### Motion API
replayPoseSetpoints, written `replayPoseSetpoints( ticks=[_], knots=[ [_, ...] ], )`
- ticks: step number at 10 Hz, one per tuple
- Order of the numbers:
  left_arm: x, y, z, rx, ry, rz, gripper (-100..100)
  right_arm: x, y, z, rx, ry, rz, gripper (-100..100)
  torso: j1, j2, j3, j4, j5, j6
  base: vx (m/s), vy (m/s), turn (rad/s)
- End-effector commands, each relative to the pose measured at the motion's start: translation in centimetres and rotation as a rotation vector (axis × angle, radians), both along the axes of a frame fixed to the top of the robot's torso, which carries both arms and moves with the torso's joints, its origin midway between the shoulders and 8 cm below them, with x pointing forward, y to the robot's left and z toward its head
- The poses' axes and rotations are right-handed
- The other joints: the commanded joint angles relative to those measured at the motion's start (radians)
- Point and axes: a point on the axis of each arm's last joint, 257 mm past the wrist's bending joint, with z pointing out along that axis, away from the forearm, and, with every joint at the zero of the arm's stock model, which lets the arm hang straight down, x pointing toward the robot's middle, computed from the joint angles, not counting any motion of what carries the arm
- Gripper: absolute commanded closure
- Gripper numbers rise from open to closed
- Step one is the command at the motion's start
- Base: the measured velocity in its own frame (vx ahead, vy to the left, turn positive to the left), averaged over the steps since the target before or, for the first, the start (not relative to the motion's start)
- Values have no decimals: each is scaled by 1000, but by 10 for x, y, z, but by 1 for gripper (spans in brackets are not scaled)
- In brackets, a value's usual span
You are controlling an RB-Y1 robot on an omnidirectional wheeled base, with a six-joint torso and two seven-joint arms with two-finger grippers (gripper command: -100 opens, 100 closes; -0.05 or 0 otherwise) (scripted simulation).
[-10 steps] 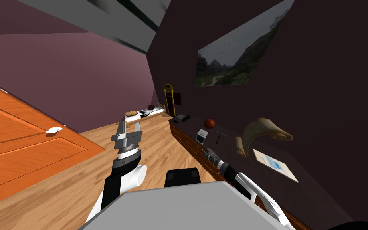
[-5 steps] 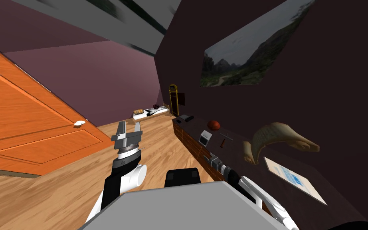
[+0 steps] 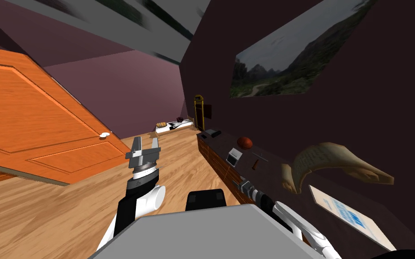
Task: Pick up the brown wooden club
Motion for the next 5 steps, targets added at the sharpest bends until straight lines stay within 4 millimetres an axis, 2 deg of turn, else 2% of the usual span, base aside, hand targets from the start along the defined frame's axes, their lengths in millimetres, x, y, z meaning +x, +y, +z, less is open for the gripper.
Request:
replayPoseSetpoints(
  ticks=[1,5],
  knots=[
    [0,0,0,0,0,0,0,-3,-5,-3,-17,7,5,-100,0,0,0,0,0,0,7,35,109],
    [0,0,0,0,0,0,0,-3,-5,-3,-17,7,5,-100,-1,0,0,0,0,0,2,-7,22]
  ],
)
